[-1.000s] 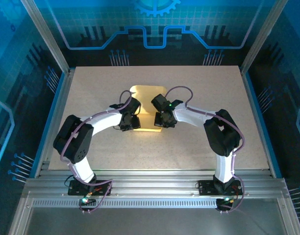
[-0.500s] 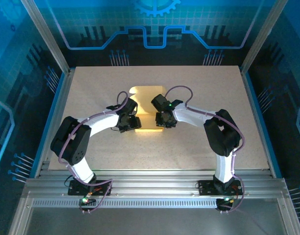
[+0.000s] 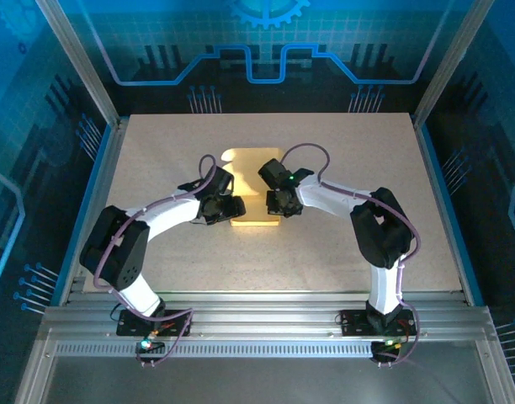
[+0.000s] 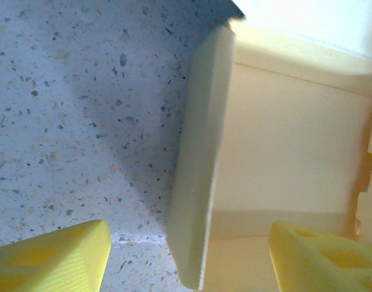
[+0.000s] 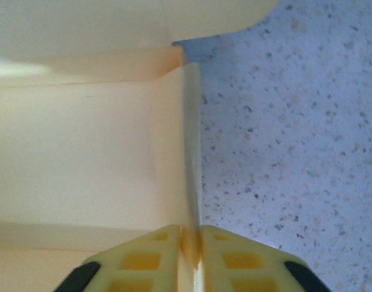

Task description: Fold the paper box

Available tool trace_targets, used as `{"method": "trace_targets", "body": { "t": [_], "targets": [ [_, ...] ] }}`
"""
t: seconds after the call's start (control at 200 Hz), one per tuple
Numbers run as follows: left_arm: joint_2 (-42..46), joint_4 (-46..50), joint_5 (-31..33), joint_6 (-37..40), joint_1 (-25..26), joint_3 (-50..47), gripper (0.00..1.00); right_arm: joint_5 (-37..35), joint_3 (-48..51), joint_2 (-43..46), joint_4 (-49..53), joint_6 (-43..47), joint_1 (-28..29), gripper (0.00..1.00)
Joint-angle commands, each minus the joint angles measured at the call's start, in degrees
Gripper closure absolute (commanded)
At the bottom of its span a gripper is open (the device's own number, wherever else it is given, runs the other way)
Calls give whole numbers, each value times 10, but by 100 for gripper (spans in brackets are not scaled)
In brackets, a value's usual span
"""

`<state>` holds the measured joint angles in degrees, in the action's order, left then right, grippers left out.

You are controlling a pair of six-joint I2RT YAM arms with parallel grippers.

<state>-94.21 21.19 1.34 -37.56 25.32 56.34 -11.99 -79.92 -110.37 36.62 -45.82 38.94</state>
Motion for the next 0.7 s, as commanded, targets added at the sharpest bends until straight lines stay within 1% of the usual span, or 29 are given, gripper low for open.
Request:
{"method": "trace_targets", "body": {
  "t": [0.0, 0.055, 0.15, 0.29, 0.535, 0.695],
  "targets": [
    [19, -19, -23, 0, -13, -17, 32, -8, -23, -29, 23, 12, 2, 92],
    [14, -22, -35, 0, -16, -16, 34, -7, -26, -37, 27, 15, 2, 97],
    [7, -35, -49, -1, -18, -19, 37, -16, -36, -52, 42, 26, 5, 100],
    [7, -53, -59, -5, -19, -26, 38, -60, -53, -74, 81, 52, 16, 100],
    [23, -82, -77, -9, -37, -51, 38, -207, -103, -122, 184, 90, 51, 100],
    [55, -106, -92, -13, -56, -84, 38, -298, -144, -157, 253, 112, 71, 100]
  ]
}}
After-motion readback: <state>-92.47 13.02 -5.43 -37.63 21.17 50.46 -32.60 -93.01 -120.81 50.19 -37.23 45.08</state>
